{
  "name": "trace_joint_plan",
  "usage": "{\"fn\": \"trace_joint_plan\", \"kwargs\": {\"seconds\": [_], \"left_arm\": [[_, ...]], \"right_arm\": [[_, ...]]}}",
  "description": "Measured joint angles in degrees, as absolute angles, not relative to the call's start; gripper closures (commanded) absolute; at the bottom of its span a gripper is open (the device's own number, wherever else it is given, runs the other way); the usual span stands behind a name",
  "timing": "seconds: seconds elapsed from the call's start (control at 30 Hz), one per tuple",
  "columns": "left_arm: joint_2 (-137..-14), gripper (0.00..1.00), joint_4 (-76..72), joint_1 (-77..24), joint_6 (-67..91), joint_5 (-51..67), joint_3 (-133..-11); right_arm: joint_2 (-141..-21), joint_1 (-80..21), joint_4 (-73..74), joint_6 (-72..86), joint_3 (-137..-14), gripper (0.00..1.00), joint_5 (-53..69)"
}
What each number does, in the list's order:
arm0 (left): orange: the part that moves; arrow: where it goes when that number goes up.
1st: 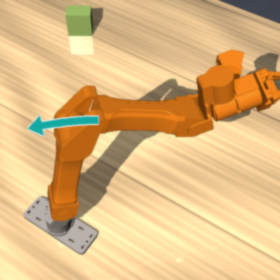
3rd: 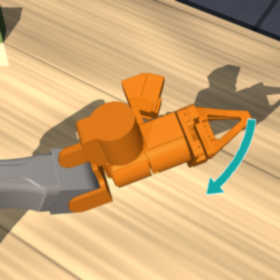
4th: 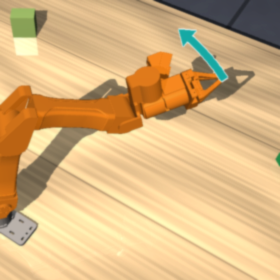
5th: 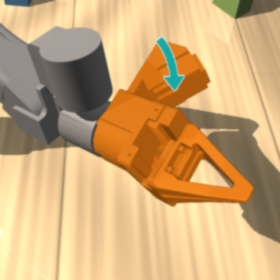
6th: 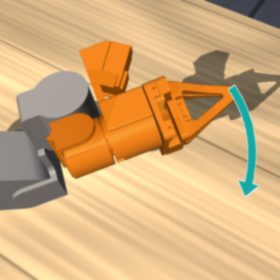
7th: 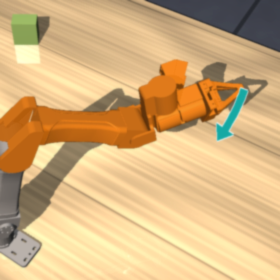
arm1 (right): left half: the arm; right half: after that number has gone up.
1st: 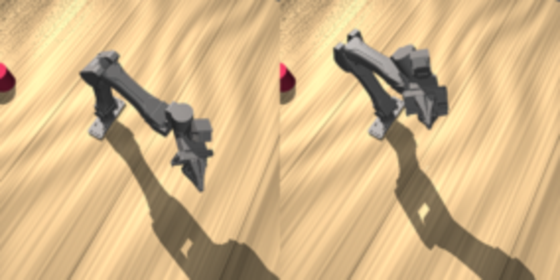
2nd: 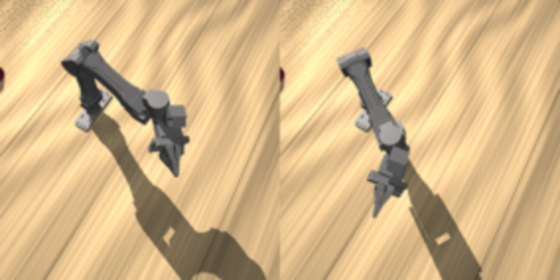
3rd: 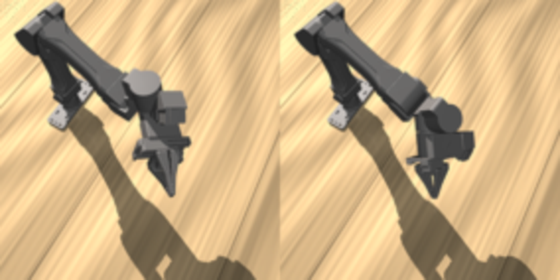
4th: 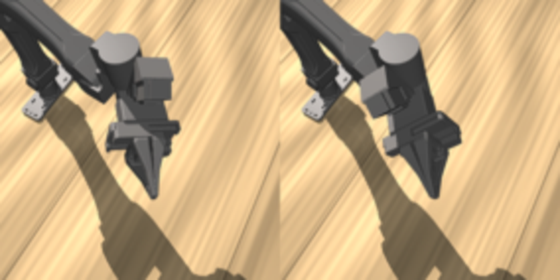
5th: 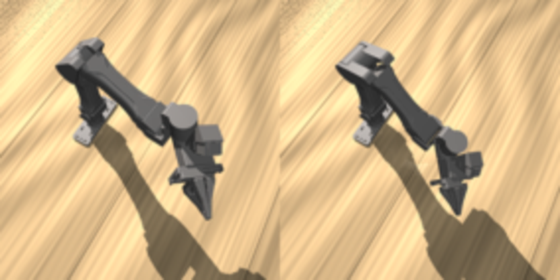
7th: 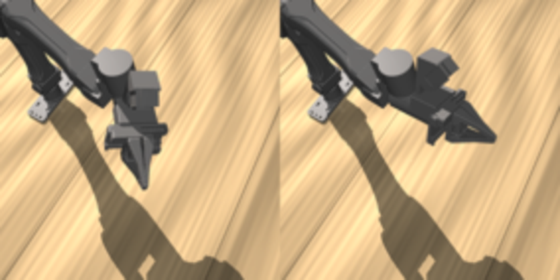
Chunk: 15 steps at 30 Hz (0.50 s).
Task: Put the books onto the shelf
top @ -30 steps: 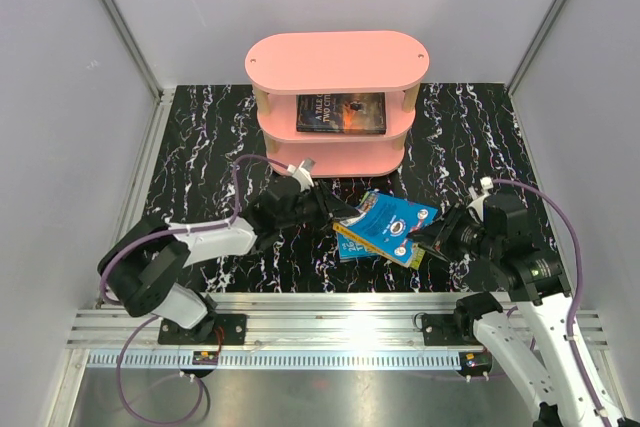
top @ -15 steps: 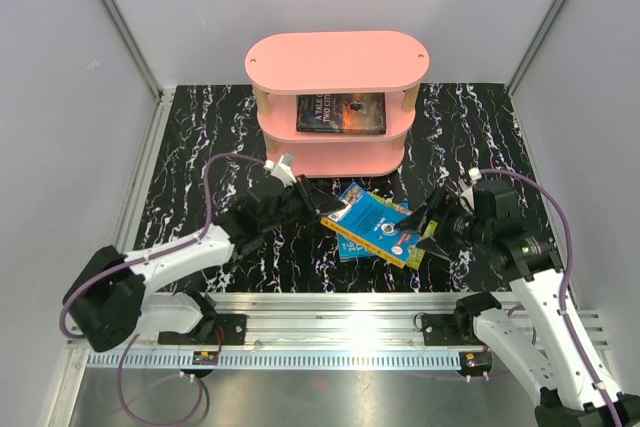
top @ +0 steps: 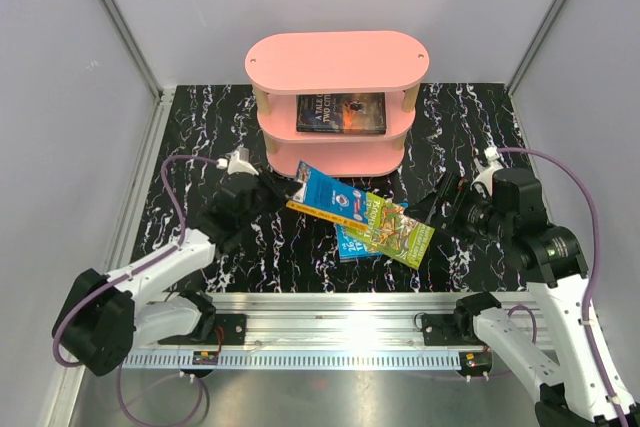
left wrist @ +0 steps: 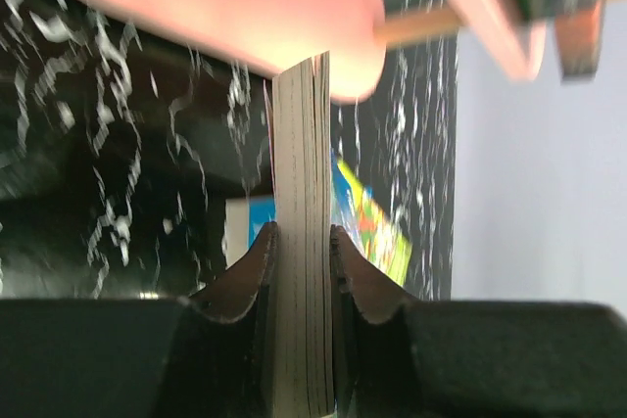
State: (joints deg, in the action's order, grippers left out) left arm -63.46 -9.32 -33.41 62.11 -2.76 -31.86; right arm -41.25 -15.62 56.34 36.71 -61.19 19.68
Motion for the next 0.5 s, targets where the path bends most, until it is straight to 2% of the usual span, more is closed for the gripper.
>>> {"fn": "trace_joint_plan", "kwargs": {"seconds": [0.33,0.5], "left_arm": [[-75.33,1.0,-22.46,-27.62,63.11,-7.38,-31.79],[-83.4,1.0,-33.67,-26.3,67.48,-5.41,-31.79]], "right_arm": [[-44.31,-15.64,62.46,30.92,-65.73,0.0,15.49],[-45.25,-15.64,64.01,28.4,-67.99,0.0,13.82]]}}
